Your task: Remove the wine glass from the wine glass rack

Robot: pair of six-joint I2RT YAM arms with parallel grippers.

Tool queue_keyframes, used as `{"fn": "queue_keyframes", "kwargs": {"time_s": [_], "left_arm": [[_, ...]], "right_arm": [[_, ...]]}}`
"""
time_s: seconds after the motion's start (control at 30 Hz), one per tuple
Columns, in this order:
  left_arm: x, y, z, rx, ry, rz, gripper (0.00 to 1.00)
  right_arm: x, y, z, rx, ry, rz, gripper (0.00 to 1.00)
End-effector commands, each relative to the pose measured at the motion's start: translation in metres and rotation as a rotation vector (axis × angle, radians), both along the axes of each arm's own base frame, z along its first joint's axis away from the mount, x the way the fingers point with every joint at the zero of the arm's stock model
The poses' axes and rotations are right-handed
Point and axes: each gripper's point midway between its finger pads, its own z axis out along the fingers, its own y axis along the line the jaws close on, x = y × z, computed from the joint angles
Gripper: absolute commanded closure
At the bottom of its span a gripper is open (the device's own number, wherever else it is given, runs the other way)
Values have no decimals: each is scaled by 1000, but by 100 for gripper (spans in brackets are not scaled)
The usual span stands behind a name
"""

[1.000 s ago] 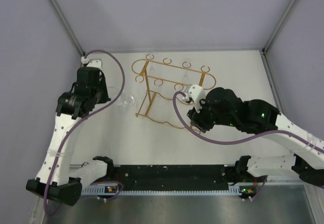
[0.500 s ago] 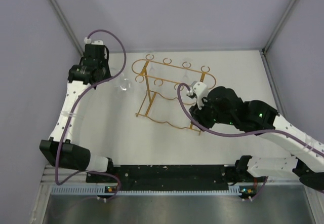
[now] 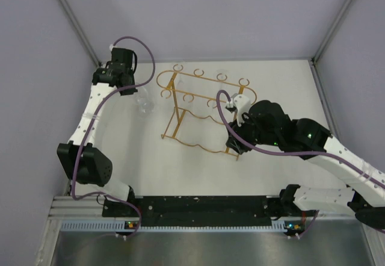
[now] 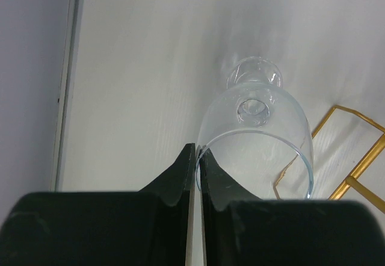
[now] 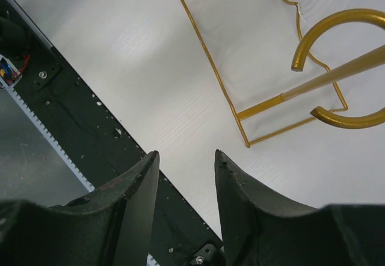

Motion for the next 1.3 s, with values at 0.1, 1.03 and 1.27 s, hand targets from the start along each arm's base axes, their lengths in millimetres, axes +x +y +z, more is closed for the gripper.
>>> {"fn": "queue_keyframes", "kwargs": {"time_s": [0.1,1.03,1.27], "left_arm": [[19,4,12,13,-76,13,100],[44,-4,-11,0,-23,5,81],[48,-4,-4,-2,-37,1,71]], "right_arm": [[2,11,9,66,-1,6,57],[-1,11,4,70,15,7,51],[-1,11,3,73,16,4,51]]}}
